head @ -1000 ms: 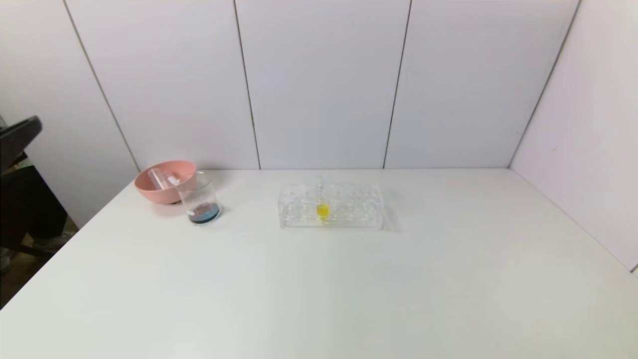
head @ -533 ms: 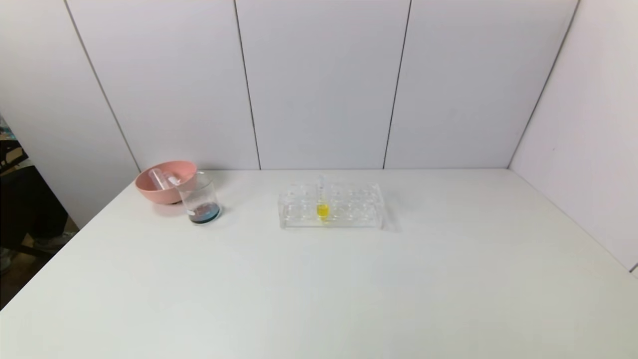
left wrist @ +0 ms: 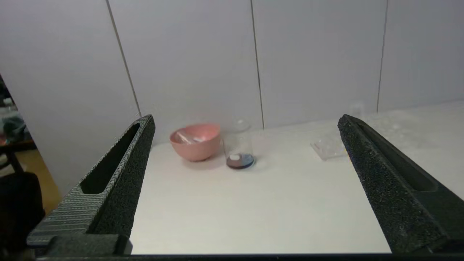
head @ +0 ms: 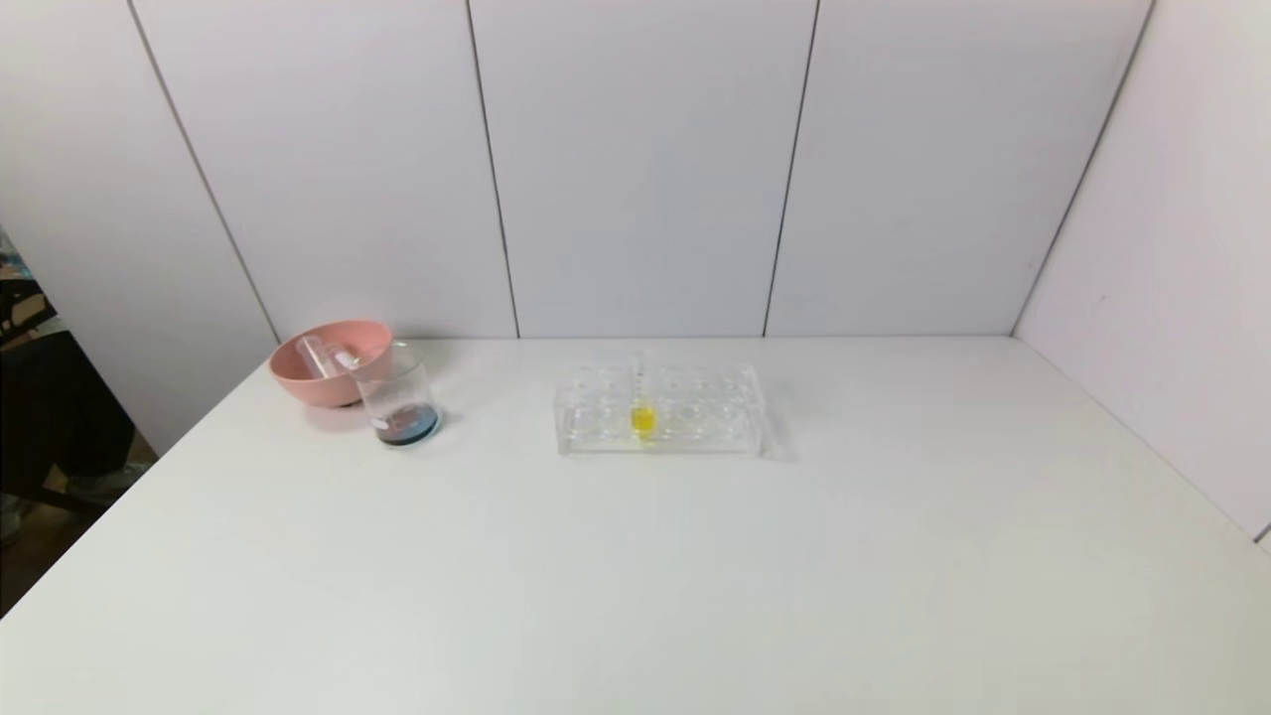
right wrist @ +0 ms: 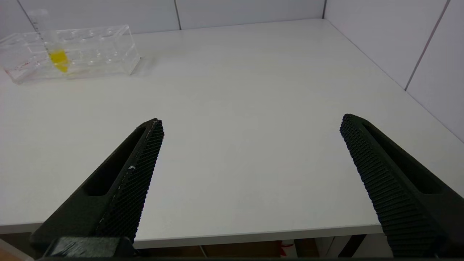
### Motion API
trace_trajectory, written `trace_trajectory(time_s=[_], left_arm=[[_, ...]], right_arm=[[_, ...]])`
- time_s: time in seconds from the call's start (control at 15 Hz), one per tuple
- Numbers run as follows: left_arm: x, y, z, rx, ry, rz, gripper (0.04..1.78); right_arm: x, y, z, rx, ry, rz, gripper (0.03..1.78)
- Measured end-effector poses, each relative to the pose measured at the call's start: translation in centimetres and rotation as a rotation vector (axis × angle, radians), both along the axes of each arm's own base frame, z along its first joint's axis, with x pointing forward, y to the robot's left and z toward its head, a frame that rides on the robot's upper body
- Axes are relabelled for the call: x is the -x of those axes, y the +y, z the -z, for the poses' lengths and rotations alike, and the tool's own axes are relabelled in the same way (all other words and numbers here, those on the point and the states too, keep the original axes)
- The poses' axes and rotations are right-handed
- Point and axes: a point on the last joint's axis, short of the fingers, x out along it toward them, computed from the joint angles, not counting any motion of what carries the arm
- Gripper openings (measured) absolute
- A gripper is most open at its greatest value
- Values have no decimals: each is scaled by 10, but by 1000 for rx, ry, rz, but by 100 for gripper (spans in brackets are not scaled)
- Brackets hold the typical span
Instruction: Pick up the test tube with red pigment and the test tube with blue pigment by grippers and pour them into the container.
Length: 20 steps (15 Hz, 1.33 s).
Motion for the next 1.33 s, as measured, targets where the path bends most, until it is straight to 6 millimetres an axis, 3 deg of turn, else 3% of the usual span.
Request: trace_trajectory(time_s=[0.2,0.33,1.33], left_arm=[[-27,1,59,39,217,-55,176],[-30,2,80,102,369,-68,176],[-32,2,83,188,364,-63,176]], right_arm=[[0,0,0,0,0,0,177],[0,0,0,0,0,0,177],[0,0,0,-6,0,1,177]])
